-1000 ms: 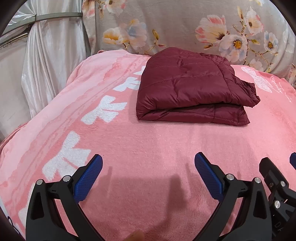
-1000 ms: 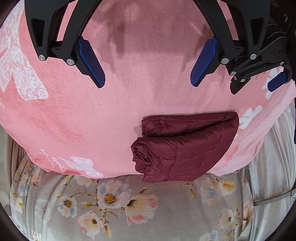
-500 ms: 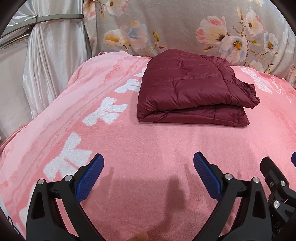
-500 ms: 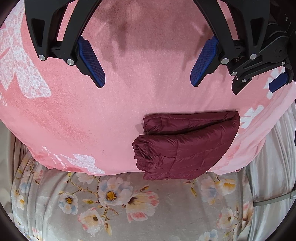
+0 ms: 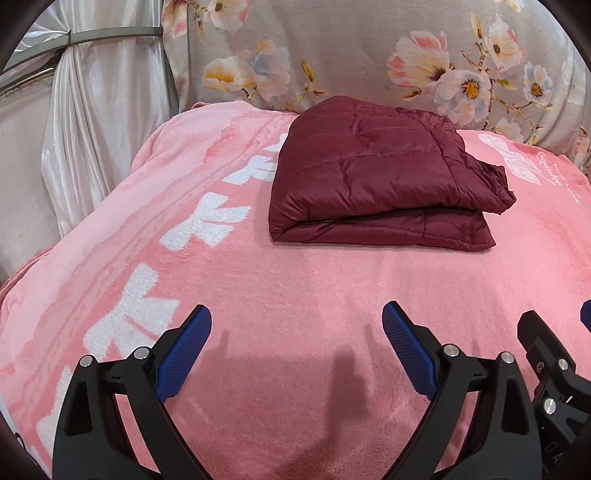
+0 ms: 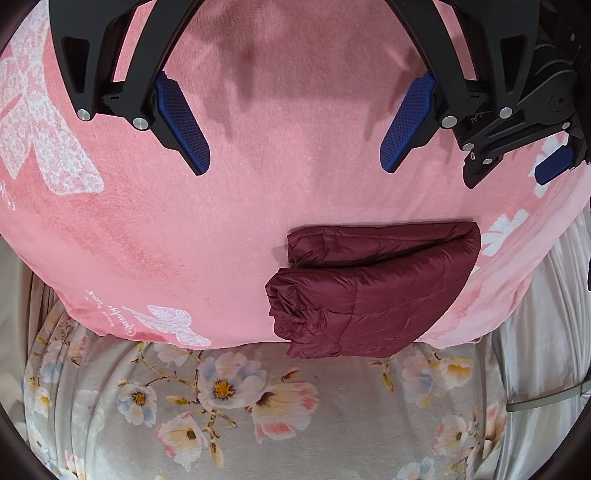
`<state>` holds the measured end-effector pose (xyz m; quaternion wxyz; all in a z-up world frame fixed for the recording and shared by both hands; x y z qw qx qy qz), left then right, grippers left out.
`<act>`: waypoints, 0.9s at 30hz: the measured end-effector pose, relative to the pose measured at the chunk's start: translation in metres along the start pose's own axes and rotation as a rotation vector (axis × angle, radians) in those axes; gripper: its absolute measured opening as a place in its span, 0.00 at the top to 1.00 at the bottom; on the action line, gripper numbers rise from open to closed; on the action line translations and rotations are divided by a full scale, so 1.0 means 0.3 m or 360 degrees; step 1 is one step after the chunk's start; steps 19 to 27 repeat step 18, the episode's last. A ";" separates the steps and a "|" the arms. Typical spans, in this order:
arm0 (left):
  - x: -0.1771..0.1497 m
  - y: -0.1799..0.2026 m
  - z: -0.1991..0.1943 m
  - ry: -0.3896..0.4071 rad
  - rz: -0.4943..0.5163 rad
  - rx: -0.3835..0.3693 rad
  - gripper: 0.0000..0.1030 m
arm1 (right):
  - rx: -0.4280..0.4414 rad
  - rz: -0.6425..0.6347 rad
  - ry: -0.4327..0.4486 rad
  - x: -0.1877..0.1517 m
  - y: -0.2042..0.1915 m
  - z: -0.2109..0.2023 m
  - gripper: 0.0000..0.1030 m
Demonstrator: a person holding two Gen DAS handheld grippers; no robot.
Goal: Fold large clothes
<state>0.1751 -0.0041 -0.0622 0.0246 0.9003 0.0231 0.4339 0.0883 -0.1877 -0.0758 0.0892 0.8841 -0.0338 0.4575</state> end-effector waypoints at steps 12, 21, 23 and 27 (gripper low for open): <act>-0.001 0.000 0.002 0.0009 0.0002 0.0010 0.10 | 0.0000 -0.0003 0.0002 0.000 0.001 0.002 0.11; -0.005 0.000 0.007 0.0005 0.0001 0.0014 0.10 | 0.0001 -0.0004 0.0001 0.000 0.003 0.002 0.11; -0.005 0.000 0.007 0.0005 0.0001 0.0014 0.10 | 0.0001 -0.0004 0.0001 0.000 0.003 0.002 0.11; -0.005 0.000 0.007 0.0005 0.0001 0.0014 0.10 | 0.0001 -0.0004 0.0001 0.000 0.003 0.002 0.11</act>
Point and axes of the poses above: each gripper's, at about its wrist camera, not at the fingertips, and z roughly the way its jaws point, y to its right, x to its top, the point moved 4 cm from there along z, roughly the way its jaws point, and after that the axes turned 11 degrees about -z, right-handed, at the moved point
